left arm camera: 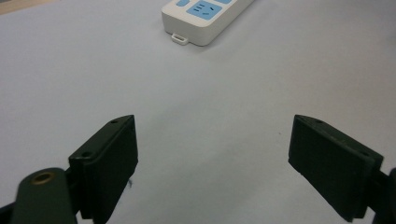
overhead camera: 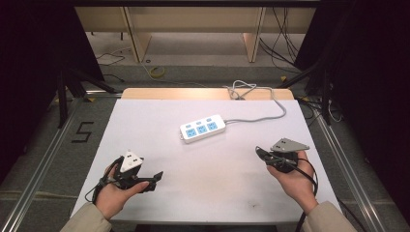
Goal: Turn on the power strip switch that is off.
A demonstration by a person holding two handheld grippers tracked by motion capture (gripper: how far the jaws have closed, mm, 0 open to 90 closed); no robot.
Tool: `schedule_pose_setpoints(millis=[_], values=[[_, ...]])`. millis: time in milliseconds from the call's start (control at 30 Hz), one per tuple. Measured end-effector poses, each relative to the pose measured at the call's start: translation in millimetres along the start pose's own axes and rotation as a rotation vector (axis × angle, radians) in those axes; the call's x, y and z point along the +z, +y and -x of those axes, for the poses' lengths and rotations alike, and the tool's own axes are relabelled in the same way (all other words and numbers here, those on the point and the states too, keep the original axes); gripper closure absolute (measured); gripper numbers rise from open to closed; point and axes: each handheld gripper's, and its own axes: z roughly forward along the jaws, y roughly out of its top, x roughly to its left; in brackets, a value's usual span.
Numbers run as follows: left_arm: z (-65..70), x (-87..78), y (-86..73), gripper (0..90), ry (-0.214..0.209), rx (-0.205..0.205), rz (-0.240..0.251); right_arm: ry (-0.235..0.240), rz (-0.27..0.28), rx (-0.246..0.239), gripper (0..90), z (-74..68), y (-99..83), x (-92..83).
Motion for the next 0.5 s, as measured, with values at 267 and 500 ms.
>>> schedule_pose_setpoints(millis=[267, 500], values=[[0.9, 0.7, 0.8, 15.2, 0.001, 0.015, 0.0, -0.013, 0.0, 0.016, 90.0, 5.6, 8.4, 7.2], [0.7, 0.6, 0.9, 15.3, 0.001, 0.012, 0.002, -0.011, -0.01, 0.014, 90.0, 6.8, 13.4, 15.7]])
